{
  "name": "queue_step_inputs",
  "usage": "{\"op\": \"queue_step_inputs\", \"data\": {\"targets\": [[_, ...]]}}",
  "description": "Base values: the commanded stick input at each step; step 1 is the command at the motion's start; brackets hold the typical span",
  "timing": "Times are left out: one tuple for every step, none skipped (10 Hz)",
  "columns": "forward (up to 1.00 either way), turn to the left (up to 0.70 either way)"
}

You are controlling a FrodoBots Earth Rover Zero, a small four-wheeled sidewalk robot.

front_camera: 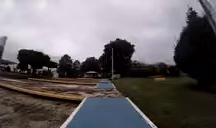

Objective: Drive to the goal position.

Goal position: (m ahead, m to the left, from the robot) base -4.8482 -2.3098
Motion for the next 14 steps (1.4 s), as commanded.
{"op": "queue_step_inputs", "data": {"targets": [[0.70,0.00],[0.70,0.00],[0.70,0.00],[0.70,0.00],[0.70,0.00],[0.70,0.00],[0.70,0.00],[0.70,0.00],[0.70,0.00],[0.70,0.00],[0.70,0.00],[0.70,0.00],[0.70,-0.05],[0.70,-0.26]]}}
